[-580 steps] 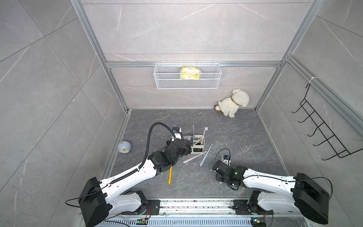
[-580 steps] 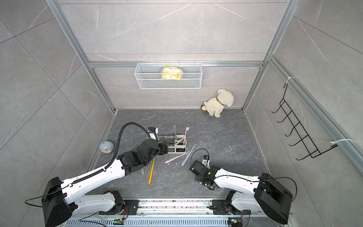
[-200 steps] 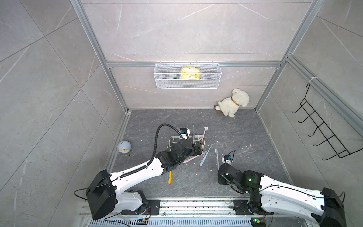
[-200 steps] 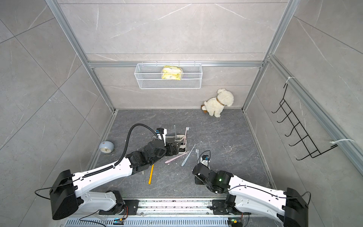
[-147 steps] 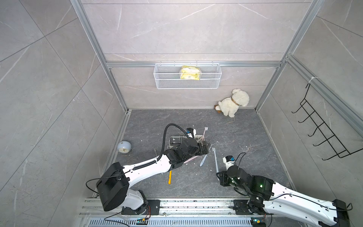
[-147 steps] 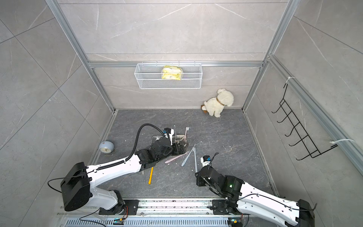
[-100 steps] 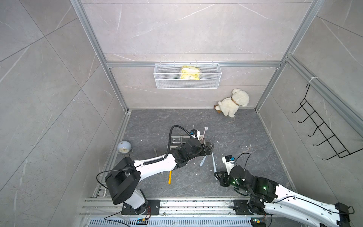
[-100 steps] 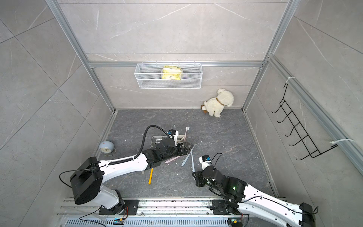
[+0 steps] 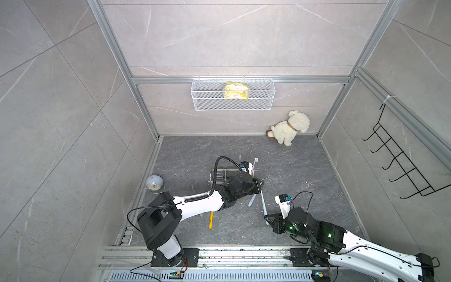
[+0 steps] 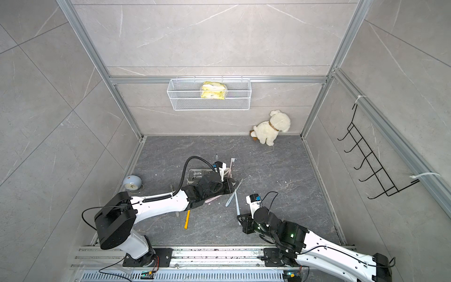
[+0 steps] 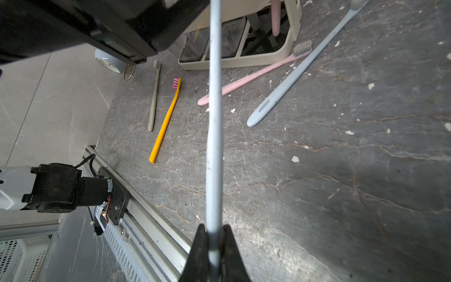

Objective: Place the toothbrush into the toothbrush holder
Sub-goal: Pick up the toothbrush from the center of the board.

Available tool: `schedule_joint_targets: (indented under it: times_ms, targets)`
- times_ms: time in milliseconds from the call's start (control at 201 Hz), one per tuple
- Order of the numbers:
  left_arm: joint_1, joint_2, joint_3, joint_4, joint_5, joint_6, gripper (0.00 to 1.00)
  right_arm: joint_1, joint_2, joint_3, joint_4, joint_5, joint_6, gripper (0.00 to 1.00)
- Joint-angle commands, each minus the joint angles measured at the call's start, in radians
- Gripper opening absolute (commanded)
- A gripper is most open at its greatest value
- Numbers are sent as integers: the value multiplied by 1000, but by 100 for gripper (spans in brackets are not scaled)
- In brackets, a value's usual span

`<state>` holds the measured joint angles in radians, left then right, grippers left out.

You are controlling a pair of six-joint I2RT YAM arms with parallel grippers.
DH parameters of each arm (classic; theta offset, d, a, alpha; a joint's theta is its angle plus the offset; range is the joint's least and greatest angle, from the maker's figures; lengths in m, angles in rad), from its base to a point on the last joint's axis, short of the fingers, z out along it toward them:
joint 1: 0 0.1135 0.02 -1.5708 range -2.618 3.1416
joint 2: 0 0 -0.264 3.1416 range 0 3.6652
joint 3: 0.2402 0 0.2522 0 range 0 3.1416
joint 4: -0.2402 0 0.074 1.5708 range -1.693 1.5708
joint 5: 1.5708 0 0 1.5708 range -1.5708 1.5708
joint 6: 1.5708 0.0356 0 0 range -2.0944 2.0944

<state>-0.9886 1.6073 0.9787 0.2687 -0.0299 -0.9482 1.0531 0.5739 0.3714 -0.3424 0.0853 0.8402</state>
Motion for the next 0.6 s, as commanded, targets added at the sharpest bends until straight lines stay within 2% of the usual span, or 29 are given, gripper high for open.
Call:
schedule_joint_targets:
  times_ms: [0, 90, 199, 239, 344, 384, 453, 598]
  targets:
    - [-5, -10, 39, 33, 19, 6, 10, 7, -1, -5, 17, 3, -15, 7]
    - [-4, -15, 39, 30, 21, 7, 3, 7, 8, -4, 19, 6, -16, 7]
    - [-5, -24, 34, 25, 19, 11, 1, 6, 12, -2, 19, 11, -16, 9]
    - [-4, -27, 34, 22, 16, 13, 0, 6, 12, 2, 9, 17, -18, 17]
    - [-2, -50, 55, -36, -8, 67, 0, 6, 4, 19, -47, 51, -16, 56]
    - [6, -64, 80, -84, -19, 107, 0, 6, -9, 24, -70, 68, -14, 64]
    - [37, -90, 145, -186, -21, 179, 0, 6, -43, 24, -115, 105, 2, 70]
    - [126, -136, 280, -355, -60, 327, 0, 6, -171, -18, -184, 158, 39, 73]
